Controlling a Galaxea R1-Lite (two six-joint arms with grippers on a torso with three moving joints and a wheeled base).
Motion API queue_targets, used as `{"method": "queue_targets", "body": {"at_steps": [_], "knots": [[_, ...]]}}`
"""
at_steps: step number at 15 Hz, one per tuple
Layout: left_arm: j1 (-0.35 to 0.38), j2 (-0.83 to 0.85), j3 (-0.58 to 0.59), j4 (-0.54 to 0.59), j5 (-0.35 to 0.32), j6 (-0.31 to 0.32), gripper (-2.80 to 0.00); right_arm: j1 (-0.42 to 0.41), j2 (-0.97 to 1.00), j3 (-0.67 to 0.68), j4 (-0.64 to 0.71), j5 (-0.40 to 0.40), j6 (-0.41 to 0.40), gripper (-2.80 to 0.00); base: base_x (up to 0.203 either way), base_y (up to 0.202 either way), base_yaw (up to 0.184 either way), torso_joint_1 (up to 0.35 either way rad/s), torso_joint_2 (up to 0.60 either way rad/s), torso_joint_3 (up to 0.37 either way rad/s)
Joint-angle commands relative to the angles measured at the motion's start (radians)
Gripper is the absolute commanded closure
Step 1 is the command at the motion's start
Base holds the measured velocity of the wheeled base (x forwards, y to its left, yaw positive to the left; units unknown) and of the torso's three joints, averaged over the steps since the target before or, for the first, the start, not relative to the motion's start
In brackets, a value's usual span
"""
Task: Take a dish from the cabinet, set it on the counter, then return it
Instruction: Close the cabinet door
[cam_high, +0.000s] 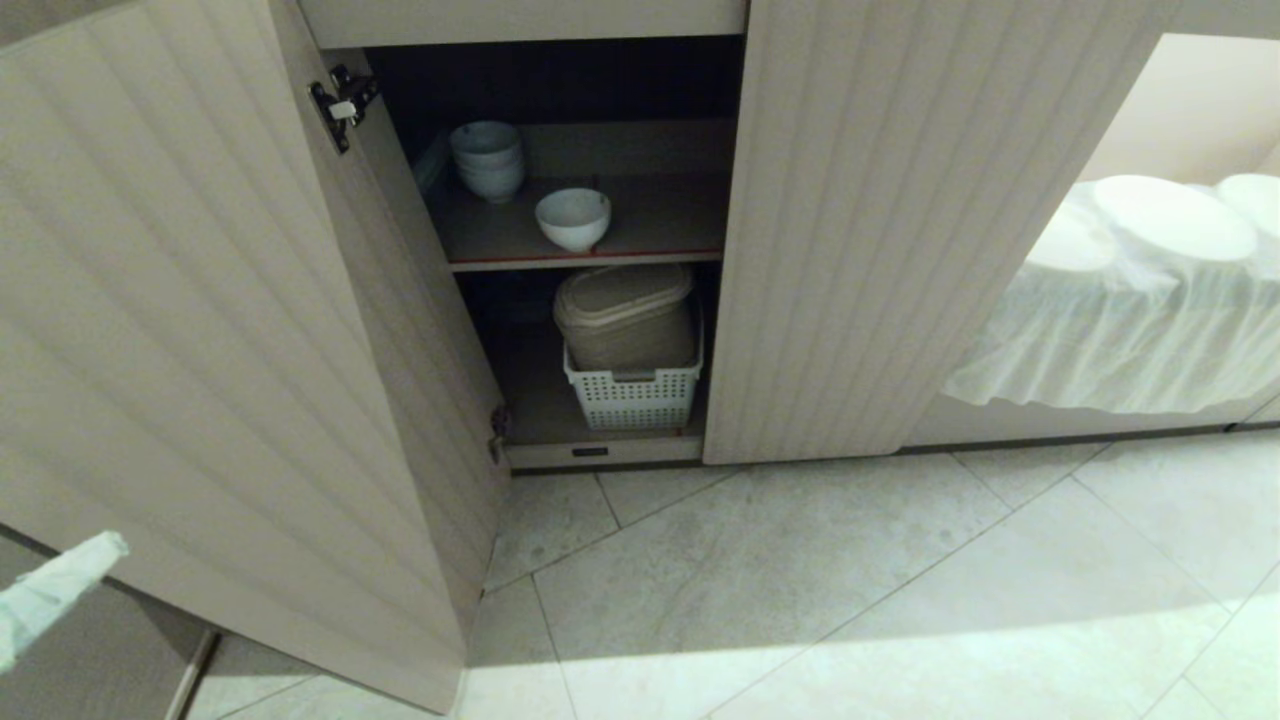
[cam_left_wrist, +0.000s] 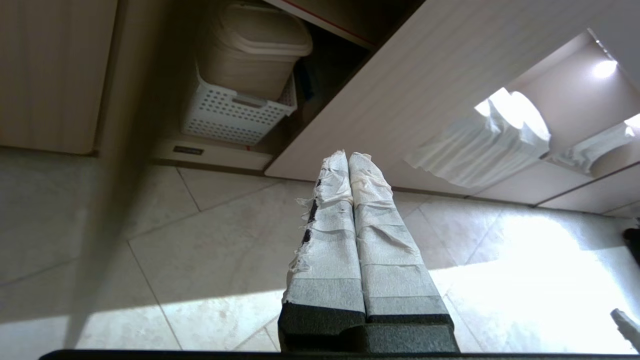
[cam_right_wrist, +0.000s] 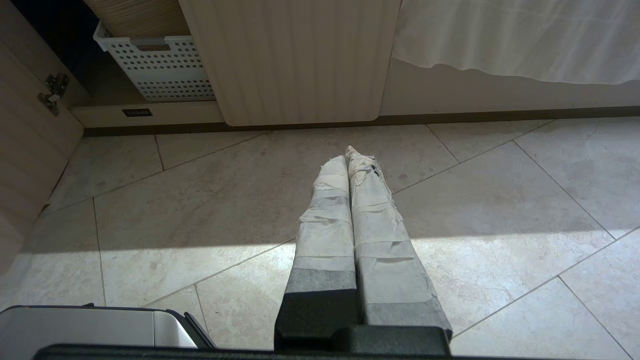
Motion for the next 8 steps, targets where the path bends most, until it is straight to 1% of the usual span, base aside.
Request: {"method": "queue_targets", "body": {"at_steps": [1, 3, 4, 5, 6, 8], "knots": [[0.02, -0.01, -0.001, -0.004, 0.005, 0.008, 0.0, 0.0, 0.0, 0.0, 0.0, 0.0, -0.001, 0.0, 0.0, 0.0, 0.0, 0.0, 0.0, 0.0], [0.055, -0.022, 0.0, 0.007, 0.044, 0.04, 0.0, 0.0, 0.0, 0.0, 0.0, 0.0, -0.001, 0.0, 0.0, 0.0, 0.0, 0.0, 0.0, 0.0], [0.064, -0.022, 0.001, 0.013, 0.049, 0.069, 0.0, 0.0, 0.0, 0.0, 0.0, 0.0, -0.001, 0.0, 0.0, 0.0, 0.0, 0.0, 0.0, 0.0], [0.072, -0.022, 0.002, 0.025, 0.05, 0.114, 0.0, 0.0, 0.0, 0.0, 0.0, 0.0, 0.0, 0.0, 0.0, 0.0, 0.0, 0.0, 0.0, 0.0], [0.078, -0.02, 0.002, 0.056, 0.051, 0.176, 0.0, 0.001, 0.0, 0.0, 0.0, 0.0, 0.0, 0.0, 0.0, 0.0, 0.0, 0.0, 0.0, 0.0], [0.096, -0.021, 0.002, 0.16, 0.061, 0.349, 0.0, 0.0, 0.0, 0.0, 0.0, 0.0, 0.0, 0.0, 0.0, 0.0, 0.0, 0.0, 0.0, 0.0]]}}
